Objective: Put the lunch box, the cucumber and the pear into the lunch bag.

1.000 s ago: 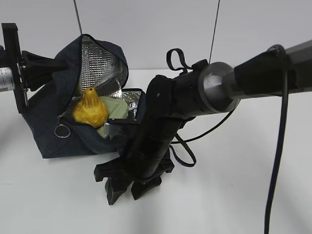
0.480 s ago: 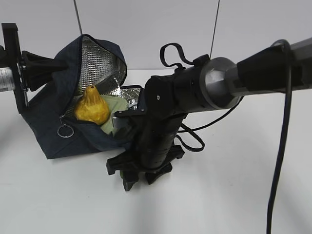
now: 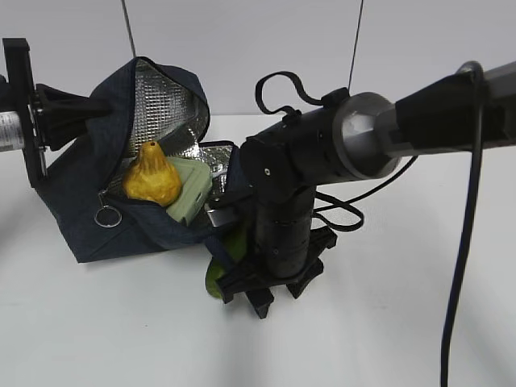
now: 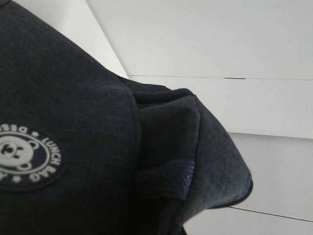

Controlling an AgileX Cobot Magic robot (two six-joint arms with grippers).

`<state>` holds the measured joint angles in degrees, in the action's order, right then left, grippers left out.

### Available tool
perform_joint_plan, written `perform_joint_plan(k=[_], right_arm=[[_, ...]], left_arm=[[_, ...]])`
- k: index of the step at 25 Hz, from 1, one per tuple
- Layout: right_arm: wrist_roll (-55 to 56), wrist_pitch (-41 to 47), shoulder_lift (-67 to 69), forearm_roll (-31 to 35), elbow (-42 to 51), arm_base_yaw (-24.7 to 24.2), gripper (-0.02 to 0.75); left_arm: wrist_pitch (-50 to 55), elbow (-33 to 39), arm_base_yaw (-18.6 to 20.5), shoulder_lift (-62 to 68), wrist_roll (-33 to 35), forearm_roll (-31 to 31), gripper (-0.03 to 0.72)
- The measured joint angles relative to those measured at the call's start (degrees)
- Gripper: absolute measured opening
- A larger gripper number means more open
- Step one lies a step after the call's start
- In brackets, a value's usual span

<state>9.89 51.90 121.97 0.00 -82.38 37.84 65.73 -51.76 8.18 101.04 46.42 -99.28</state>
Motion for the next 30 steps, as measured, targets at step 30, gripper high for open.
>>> perform_joint_plan(k=[30], right_arm=[[2.13, -7.64, -8.01, -2.33, 0.11, -0.19, 0.396]], left_arm=[[0.0, 0.0, 0.0, 0.0, 0.0, 0.0, 0.002]])
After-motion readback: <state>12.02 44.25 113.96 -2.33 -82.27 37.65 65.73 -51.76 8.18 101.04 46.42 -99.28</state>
